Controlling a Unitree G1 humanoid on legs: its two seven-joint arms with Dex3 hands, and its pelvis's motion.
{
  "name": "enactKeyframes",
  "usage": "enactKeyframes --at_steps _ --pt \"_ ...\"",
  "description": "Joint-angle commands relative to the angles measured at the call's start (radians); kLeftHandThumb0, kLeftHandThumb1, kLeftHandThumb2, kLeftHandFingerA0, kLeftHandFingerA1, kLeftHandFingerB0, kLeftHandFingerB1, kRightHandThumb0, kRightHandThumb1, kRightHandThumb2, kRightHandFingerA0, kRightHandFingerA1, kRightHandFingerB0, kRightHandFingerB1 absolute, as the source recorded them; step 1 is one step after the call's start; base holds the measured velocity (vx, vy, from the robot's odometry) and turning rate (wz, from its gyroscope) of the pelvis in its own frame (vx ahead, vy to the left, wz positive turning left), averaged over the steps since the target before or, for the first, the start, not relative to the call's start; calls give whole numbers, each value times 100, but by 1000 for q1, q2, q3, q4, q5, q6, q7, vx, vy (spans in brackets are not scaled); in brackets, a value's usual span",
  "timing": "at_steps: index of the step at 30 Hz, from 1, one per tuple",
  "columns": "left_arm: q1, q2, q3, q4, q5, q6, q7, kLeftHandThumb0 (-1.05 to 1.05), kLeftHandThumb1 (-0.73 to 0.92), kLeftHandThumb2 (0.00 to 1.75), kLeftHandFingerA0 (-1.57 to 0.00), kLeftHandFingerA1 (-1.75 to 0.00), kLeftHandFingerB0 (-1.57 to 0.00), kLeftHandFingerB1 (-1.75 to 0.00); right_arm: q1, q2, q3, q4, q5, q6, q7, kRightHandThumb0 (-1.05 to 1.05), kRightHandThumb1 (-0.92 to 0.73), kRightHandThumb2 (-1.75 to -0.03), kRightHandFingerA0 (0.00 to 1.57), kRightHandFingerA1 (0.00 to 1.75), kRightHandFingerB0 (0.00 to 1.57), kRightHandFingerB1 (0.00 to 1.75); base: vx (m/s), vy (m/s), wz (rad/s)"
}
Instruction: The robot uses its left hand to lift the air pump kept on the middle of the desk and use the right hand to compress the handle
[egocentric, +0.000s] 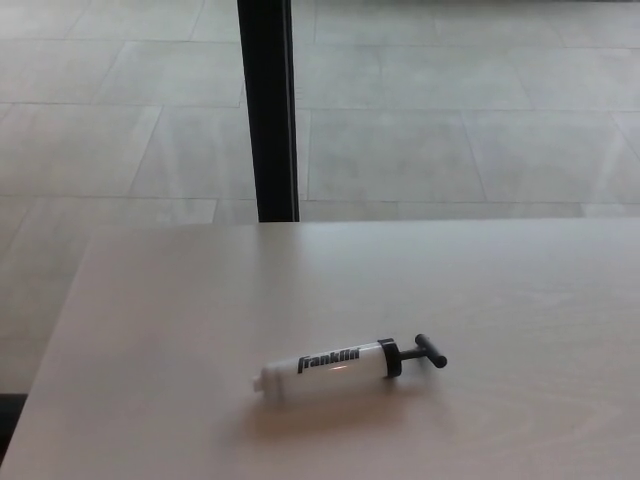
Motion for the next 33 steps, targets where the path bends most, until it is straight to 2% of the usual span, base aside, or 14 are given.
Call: enactKeyframes --at_steps 1,3,4,5,11,13,20,21,22,23,27,28,29,33 --pt "-9 52 -38 24 -84 -93 2 -62 59 92 -52 -61 -38 -53 -15 -28 89 78 -19 -133 8 -81 -92 -69 28 48 14 31 0 0 0" --pt "-4 55 -60 27 -90 -103 -16 -62 59 92 -52 -61 -38 -53 -25 -33 93 102 11 -123 23 -81 -92 -69 28 48 14 31 0 0 0" --pt "-5 55 -61 27 -95 -101 -17 -61 72 62 -58 -52 -44 -41 -23 -33 95 103 14 -118 29 -81 -92 -71 24 48 13 32 0 0 0" --pt "-5 58 -74 26 -106 -96 -16 -63 58 92 -54 -64 -40 -53 -10 -31 117 103 16 -108 64 -84 -92 -70 20 49 13 33 0 0 0" --pt "1 59 -120 18 -141 -111 -44 -62 57 91 -55 -65 -38 -55 -6 -31 159 116 29 -77 68 -83 -91 -67 23 46 15 34 0 0 0" --pt "-1 63 -129 24 -157 -101 -43 -56 71 59 -56 -53 -40 -41 -2 -29 162 105 41 -78 75 -82 -92 -68 20 48 13 32 0 0 0" --pt "-8 75 -160 40 -194 -79 -36 -49 69 60 -52 -54 -37 -41 5 -28 181 99 56 -85 89 -80 -86 -67 26 49 18 31 0 0 0" --pt "-7 76 -163 39 -198 -79 -38 -54 55 85 -54 -65 -35 -53 3 -28 182 101 59 -84 89 -79 -87 -66 27 49 17 32 0 0 0" --pt "-6 76 -166 39 -202 -80 -40 -54 55 85 -54 -65 -35 -53 0 -29 181 104 63 -81 89 -79 -87 -66 27 49 17 32 0 0 0" --pt "-4 82 -169 38 -207 -70 -47 -48 69 60 -51 -54 -34 -41 7 -22 176 100 74 -84 95 -79 -87 -66 28 50 18 32 0 0 0" --pt "5 90 -204 38 -197 -86 -59 -48 71 60 -43 -50 -34 -40 11 -23 186 115 73 -92 100 -82 -87 -66 27 48 15 31 0 0 0" --pt "2 94 -213 42 -200 -80 -47 -48 70 60 -45 -50 -35 -40 19 -21 191 101 74 -89 101 -80 -69 -105 21 56 6 43 0 0 0" --pt "6 97 -217 42 -204 -77 -53 -48 70 60 -45 -51 -35 -41 23 -20 197 104 67 -100 96 -79 -89 -67 26 47 15 29 0 0 0" --pt "11 111 -267 45 -184 -81 -40 -46 69 60 -51 -51 -39 -40 26 -14 197 106 85 -107 117 -80 -88 -67 26 48 17 31 0 0 0"
